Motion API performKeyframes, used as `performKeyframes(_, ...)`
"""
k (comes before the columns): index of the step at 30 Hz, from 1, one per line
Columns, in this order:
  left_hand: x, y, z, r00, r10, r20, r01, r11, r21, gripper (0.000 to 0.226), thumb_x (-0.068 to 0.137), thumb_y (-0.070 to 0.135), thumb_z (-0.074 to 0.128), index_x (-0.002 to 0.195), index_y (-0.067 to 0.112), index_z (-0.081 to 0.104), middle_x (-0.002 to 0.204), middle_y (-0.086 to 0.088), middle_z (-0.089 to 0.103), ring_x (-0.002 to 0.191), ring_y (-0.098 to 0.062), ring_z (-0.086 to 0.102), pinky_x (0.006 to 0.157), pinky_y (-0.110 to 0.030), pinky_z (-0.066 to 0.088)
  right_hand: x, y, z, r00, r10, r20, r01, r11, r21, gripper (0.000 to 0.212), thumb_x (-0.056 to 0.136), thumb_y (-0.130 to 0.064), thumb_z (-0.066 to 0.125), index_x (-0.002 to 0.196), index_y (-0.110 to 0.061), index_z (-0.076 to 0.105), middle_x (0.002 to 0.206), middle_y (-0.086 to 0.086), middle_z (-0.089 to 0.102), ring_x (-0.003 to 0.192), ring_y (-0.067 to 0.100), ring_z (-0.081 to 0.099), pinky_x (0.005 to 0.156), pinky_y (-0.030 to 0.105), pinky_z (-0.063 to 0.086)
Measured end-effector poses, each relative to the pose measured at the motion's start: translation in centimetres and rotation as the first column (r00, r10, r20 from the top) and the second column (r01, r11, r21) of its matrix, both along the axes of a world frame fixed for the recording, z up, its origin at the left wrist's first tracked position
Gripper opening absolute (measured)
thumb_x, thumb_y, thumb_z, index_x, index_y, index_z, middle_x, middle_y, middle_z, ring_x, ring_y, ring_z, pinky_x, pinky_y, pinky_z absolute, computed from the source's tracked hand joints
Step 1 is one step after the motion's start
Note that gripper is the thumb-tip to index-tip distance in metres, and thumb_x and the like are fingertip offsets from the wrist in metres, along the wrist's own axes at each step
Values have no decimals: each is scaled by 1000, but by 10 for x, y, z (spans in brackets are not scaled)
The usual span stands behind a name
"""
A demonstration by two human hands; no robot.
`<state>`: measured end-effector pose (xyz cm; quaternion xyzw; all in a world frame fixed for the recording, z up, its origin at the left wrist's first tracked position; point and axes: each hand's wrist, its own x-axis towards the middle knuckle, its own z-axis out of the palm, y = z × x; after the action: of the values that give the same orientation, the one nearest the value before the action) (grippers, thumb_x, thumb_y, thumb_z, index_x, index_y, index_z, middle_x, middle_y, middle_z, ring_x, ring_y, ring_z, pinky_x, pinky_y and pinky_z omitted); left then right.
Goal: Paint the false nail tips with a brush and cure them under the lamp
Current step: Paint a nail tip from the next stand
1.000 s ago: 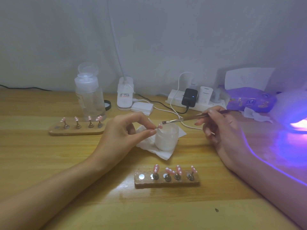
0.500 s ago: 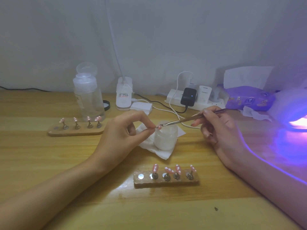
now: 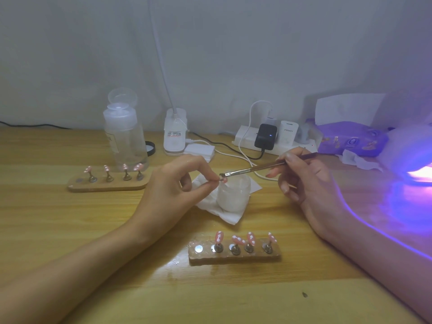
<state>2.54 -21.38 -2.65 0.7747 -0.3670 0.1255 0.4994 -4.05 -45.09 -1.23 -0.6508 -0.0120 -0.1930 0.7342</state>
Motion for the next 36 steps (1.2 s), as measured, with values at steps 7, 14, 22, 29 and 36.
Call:
performKeyframes(7,0,0,-1,1000,5,2,-5,1000,2,12,84,22,76,81,30,68,91,9,69,52,-7,39,56,-8,34,0,-1,0,1000,-9,5,9,1000,29,13,92,-29,56,84,-19,56,71,4,71,47,7,49,41,14,33)
performKeyframes(14,0,1,-1,1000,8,-3,-8,1000,5,13,85,23,76,80,32,68,90,11,69,53,-7,39,56,-9,35,0,-3,0,1000,-29,-5,29,997,67,13,93,-28,56,82,-20,57,71,4,72,50,8,52,43,15,35)
performKeyframes(22,1,0,-2,1000,14,-10,-14,1000,3,13,85,23,77,79,31,68,87,10,67,53,-7,39,55,-9,34,0,-2,1,998,-47,-35,49,997,60,14,96,-25,55,83,-20,57,70,3,71,51,8,50,42,15,33)
performKeyframes(29,0,0,-2,1000,16,-15,-16,1000,-3,13,84,21,78,79,30,68,84,12,65,53,-6,39,56,-9,34,-1,-2,1,997,-56,-43,58,997,56,21,100,-19,50,81,-20,57,68,4,70,53,7,50,42,15,33)
performKeyframes(36,0,0,-1,1000,8,-27,-8,1000,-11,12,83,22,77,79,29,69,77,12,63,52,-6,38,55,-9,34,-1,-2,1,997,-70,-45,71,997,30,23,101,-17,49,80,-20,57,68,4,70,50,6,49,42,15,32)
